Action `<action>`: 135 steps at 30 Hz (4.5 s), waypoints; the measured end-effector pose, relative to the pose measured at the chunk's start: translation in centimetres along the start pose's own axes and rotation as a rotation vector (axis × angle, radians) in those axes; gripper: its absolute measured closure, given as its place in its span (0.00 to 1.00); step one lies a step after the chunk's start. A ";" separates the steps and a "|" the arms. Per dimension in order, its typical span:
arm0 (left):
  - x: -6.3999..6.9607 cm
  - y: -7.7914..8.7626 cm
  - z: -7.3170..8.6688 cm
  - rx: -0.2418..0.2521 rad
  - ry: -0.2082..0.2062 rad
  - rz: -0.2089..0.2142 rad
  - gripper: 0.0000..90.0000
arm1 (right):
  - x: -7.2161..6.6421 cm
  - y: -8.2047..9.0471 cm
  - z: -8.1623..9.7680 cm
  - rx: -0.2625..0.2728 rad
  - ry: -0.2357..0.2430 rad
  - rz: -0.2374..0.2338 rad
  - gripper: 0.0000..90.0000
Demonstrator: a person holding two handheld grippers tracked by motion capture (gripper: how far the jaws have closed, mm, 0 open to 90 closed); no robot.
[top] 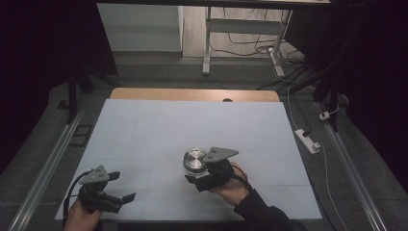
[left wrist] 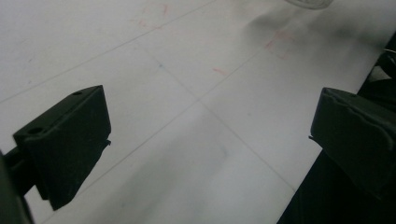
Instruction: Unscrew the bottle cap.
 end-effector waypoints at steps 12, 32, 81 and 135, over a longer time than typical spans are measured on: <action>1.5 -1.4 -3.6 0.065 -0.113 0.055 0.00 | -0.2 0.0 0.0 -0.003 0.021 -0.011 0.16; 4.5 -3.9 -9.7 0.076 -0.285 0.212 0.01 | -0.9 -0.3 0.2 -0.010 0.056 -0.060 0.16; 11.3 -8.1 -15.6 0.100 -0.379 0.122 0.20 | -0.2 -0.2 0.2 -0.033 0.055 0.050 0.16; 11.2 -6.4 -15.8 0.101 -0.423 0.140 0.23 | -0.5 0.2 -0.4 0.004 0.032 -0.005 0.16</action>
Point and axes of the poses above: each handheld gripper's, and its own axes: y roughly backward along the jaws, z roughly out of its underside, x roughly to its right, the point moved 9 cm from there along -y, roughly forward along the jaws, and after that the axes turned 9 degrees about -z, right-handed, at the moved point
